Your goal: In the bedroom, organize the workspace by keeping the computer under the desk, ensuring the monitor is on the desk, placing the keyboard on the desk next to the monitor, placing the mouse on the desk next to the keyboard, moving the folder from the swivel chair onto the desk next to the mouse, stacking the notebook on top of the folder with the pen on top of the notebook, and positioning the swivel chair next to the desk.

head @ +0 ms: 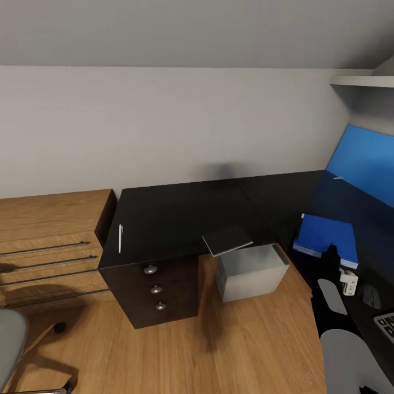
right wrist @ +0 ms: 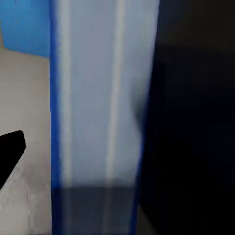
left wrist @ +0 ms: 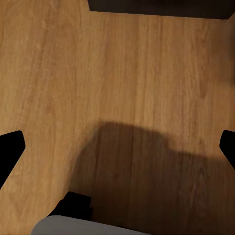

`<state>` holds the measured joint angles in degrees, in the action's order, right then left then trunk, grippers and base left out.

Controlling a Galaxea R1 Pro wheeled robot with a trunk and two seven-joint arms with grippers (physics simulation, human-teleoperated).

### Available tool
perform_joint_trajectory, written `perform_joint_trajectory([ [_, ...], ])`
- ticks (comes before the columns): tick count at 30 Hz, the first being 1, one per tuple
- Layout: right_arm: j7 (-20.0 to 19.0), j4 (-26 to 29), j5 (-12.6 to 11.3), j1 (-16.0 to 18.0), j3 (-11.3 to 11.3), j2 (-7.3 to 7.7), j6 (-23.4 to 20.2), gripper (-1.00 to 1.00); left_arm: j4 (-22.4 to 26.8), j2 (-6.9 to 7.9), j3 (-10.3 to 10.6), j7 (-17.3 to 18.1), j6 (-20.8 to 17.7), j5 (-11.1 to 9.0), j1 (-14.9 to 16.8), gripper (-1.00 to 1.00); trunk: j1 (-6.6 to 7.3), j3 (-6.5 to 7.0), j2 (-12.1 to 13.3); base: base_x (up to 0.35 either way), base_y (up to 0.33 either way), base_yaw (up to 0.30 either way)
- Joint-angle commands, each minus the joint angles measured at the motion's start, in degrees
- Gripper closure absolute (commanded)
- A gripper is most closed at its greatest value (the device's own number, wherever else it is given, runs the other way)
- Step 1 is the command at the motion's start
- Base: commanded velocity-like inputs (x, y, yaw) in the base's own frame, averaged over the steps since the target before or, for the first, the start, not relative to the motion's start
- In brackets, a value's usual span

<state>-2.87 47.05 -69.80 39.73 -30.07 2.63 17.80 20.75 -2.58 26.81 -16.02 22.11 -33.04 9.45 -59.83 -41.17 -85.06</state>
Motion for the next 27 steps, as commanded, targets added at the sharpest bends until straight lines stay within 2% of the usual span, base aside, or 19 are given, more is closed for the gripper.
perform_joint_trajectory([
  [1,-0.3,-0.03,-0.6,0.03,0.01,0.01,0.15,-1.0,0.0,0.03,0.51,-0.44,0.21,-0.27,0.05,-1.0,0.0,-0.04,-0.02,0.0,0.0,0.0],
  [14,-0.3,-0.03,-0.6,0.04,0.07,0.33,0.2,-1.0,0.0,0.03,0.53,-0.41,0.22,-0.27,0.05,-1.0,0.0,-0.04,-0.02,-0.001,0.0,0.0],
  [19,-0.36,-0.03,-0.58,0.01,0.09,0.36,0.21,-1.0,0.0,0.03,0.53,-0.34,0.21,-0.27,0.05,-1.0,0.0,-0.04,-0.02,-0.173,0.0,0.0],
  [27,-0.43,-0.19,-0.51,0.0,0.09,0.28,0.21,-1.0,-0.08,0.03,0.48,-0.41,0.21,-0.27,0.05,-1.0,0.0,-0.04,-0.02,-0.031,0.0,0.0],
])
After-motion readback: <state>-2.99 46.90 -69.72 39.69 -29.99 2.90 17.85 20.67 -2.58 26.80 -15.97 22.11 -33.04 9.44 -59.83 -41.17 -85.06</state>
